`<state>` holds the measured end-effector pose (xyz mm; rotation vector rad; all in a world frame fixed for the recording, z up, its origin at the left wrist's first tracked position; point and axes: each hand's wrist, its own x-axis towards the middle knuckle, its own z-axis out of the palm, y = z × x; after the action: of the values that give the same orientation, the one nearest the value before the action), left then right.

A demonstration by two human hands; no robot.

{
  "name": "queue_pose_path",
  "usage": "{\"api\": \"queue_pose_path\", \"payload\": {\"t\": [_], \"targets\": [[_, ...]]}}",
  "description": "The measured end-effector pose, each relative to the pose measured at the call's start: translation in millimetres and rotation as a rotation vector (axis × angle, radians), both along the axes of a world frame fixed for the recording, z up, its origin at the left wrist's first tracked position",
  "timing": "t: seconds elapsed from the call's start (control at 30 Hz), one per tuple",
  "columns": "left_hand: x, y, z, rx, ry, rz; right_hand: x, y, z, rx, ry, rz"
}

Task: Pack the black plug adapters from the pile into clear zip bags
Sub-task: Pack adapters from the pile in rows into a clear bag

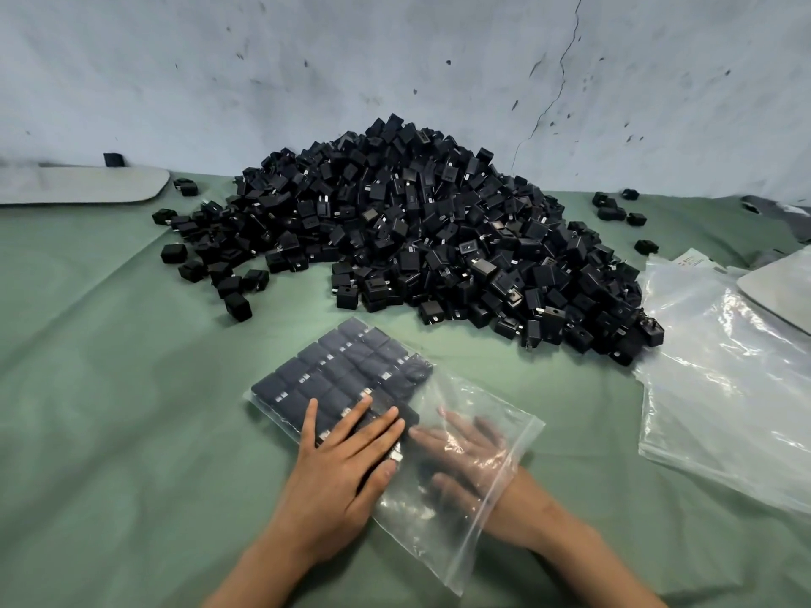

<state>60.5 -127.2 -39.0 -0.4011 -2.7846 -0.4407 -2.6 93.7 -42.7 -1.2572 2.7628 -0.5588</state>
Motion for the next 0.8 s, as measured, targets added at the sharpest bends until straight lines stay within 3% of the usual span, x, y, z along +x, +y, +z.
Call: {"api": "queue_pose_path", "payload": {"t": [0.17, 0.27, 0.43, 0.5, 0.57, 0.7, 0.73, 0.8], "targets": [[1, 1, 1, -0.026, -0.01, 0.007, 4, 12, 2, -0.062, 0.013, 0.016], [2, 0, 1, -0.003, -0.025, 0.01, 13, 37, 7, -0.306, 0.082, -0.067], [1, 1, 2, 0.013, -0.036, 0.015, -7, 66, 37, -0.709, 0.195, -0.587], [0, 1, 1, 0.034, -0.037, 0.018, -40, 64, 51, -0.679, 0.201, -0.72], [0, 1, 1, 0.042, -0.039, 0.012, -76, 59, 57, -0.567, 0.091, -0.743], [0, 0, 1, 0.069, -0.036, 0.011, -130, 51, 35, -0.038, -0.062, -0.803], [0, 0, 2, 0.077, -0.032, 0.013, -136, 49, 31, 0.009, -0.054, -0.822], [0, 1, 3, 0.093, -0.023, 0.015, -138, 44, 27, -0.091, -0.013, -0.857]]}}
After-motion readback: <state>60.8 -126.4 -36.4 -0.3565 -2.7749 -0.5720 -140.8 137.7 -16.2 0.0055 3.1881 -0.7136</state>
